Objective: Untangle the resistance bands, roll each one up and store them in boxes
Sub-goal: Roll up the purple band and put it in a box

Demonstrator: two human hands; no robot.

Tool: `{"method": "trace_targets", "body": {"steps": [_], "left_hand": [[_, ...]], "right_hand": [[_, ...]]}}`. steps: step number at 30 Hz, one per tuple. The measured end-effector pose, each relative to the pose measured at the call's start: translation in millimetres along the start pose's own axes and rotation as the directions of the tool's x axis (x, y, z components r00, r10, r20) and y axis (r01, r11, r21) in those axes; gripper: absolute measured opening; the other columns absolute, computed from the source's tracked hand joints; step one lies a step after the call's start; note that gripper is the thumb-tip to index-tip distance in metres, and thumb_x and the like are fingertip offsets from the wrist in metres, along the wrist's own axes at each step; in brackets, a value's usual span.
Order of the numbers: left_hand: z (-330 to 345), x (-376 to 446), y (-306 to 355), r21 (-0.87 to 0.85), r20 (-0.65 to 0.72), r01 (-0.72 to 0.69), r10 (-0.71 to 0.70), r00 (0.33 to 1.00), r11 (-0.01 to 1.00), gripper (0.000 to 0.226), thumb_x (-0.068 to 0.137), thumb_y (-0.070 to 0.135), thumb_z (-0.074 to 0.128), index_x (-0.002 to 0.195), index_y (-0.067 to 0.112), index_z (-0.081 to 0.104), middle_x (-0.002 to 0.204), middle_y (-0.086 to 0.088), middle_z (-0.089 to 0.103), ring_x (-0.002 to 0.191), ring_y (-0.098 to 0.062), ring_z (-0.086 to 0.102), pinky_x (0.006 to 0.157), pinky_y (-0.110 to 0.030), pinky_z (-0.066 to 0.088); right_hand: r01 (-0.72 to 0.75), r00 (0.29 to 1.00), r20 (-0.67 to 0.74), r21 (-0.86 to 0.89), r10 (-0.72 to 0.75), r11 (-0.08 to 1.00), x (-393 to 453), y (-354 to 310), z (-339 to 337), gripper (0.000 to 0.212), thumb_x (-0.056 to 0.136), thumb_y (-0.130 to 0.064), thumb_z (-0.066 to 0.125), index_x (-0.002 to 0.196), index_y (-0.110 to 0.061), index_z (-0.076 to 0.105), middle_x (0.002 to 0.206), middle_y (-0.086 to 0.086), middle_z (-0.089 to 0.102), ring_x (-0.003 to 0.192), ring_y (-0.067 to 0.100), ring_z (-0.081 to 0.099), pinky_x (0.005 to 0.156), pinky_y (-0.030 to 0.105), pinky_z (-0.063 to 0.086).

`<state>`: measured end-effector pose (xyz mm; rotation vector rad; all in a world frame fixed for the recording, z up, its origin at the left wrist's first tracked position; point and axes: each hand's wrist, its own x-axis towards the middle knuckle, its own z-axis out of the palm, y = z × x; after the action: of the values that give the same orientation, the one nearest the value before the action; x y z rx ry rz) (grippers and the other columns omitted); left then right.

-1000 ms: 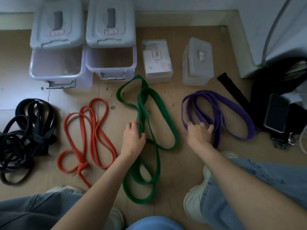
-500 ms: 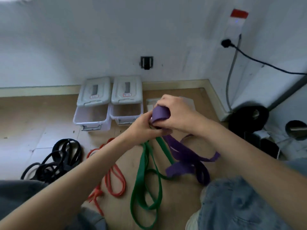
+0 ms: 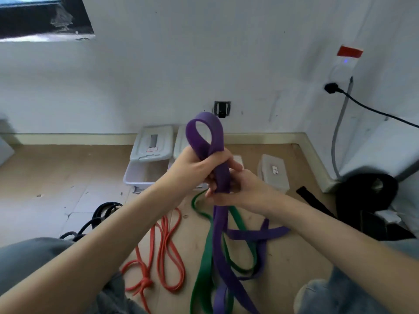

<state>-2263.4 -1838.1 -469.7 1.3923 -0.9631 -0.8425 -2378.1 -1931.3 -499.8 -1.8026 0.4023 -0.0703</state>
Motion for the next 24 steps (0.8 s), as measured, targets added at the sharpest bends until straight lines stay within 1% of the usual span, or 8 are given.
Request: {"method": "trace_targets", "body": {"steps": [5,8,12,15,17,19,22,24], "left_hand": [[-5,3,-4,0.036,-0.012,-0.025,0.026,1.000,0.999,0.004,0.093,0.011,0.052,0.096,0.009,0.054,0.077,-0.002,0.074,0.064,-0.018,0.062,0.048,-0.022,0.042],[-5,0,-4,-0.087,-0.026,-0.028,0.026,0.999,0.996,0.013,0.094,0.019,0.051,0.086,0.014,0.059,0.082,-0.005,0.073,0.069,-0.028,0.055,0.047,-0.018,0.042],[-9,-1,3,-0.226,0.016,-0.031,0.035,0.999,0.974,0.022,0.092,0.026,0.051,0.075,0.019,0.063,0.080,-0.002,0.070,0.067,-0.019,0.056,0.050,-0.019,0.045],[-14,-2,4,-0.342,-0.063,-0.016,-0.006,0.998,0.940,0.019,0.093,0.021,0.051,0.077,0.016,0.058,0.075,-0.001,0.066,0.072,-0.018,0.056,0.053,-0.022,0.049],[-20,-1,5,-0.432,-0.115,-0.034,-0.018,0.993,0.901,0.014,0.093,0.018,0.051,0.081,0.013,0.057,0.075,-0.002,0.066,0.071,-0.015,0.061,0.054,-0.021,0.051],[-34,6,5,-0.555,-0.205,-0.025,-0.107,0.973,0.832,0.010,0.092,0.018,0.054,0.085,0.010,0.054,0.075,-0.003,0.066,0.065,-0.011,0.064,0.052,-0.019,0.051],[-61,11,-11,-0.568,-0.288,0.188,-0.408,0.866,0.801,0.012,0.090,0.018,0.057,0.089,0.008,0.052,0.079,-0.007,0.065,0.061,-0.012,0.065,0.053,-0.020,0.052],[-68,7,-29,-0.370,-0.235,0.453,-0.553,0.799,0.811,0.025,0.087,0.023,0.063,0.099,0.003,0.055,0.094,-0.014,0.062,0.078,-0.017,0.062,0.067,-0.025,0.053]], "right_hand": [[0.007,0.997,-0.072,-0.335,-0.033,0.942,2,5,4,0.018,0.079,-0.022,0.071,0.077,-0.025,0.053,0.071,-0.009,0.059,0.065,0.009,0.057,0.067,0.027,0.050],[-0.029,1.000,0.001,-0.169,0.029,0.985,-4,-2,0,0.007,0.081,-0.013,0.067,0.079,-0.015,0.060,0.081,0.005,0.070,0.077,0.022,0.065,0.077,0.031,0.053],[-0.037,0.992,0.127,0.058,0.030,0.998,-11,-6,-10,0.010,0.082,-0.015,0.069,0.082,-0.024,0.063,0.084,-0.005,0.071,0.082,0.012,0.066,0.073,0.018,0.051],[-0.036,0.999,-0.022,-0.199,0.032,0.979,-6,7,-6,0.023,0.075,-0.021,0.076,0.070,-0.021,0.054,0.065,-0.005,0.055,0.062,0.013,0.054,0.064,0.022,0.049],[-0.106,0.991,-0.118,-0.387,0.064,0.916,-4,17,-5,0.022,0.076,-0.015,0.073,0.073,-0.013,0.052,0.070,0.007,0.053,0.064,0.025,0.055,0.072,0.040,0.054],[-0.203,0.976,-0.164,-0.434,0.144,0.878,-5,22,-12,0.014,0.079,-0.011,0.069,0.085,-0.008,0.057,0.079,0.010,0.060,0.074,0.027,0.063,0.077,0.043,0.055],[-0.222,0.947,-0.315,-0.479,0.070,0.849,-8,12,-28,0.014,0.082,-0.018,0.068,0.082,-0.020,0.054,0.074,-0.002,0.056,0.063,0.008,0.055,0.055,0.011,0.045],[-0.166,0.894,-0.428,-0.586,-0.128,0.793,-9,-3,-36,0.026,0.079,-0.021,0.070,0.070,-0.026,0.047,0.065,-0.009,0.051,0.057,0.001,0.048,0.046,0.009,0.035]]}}
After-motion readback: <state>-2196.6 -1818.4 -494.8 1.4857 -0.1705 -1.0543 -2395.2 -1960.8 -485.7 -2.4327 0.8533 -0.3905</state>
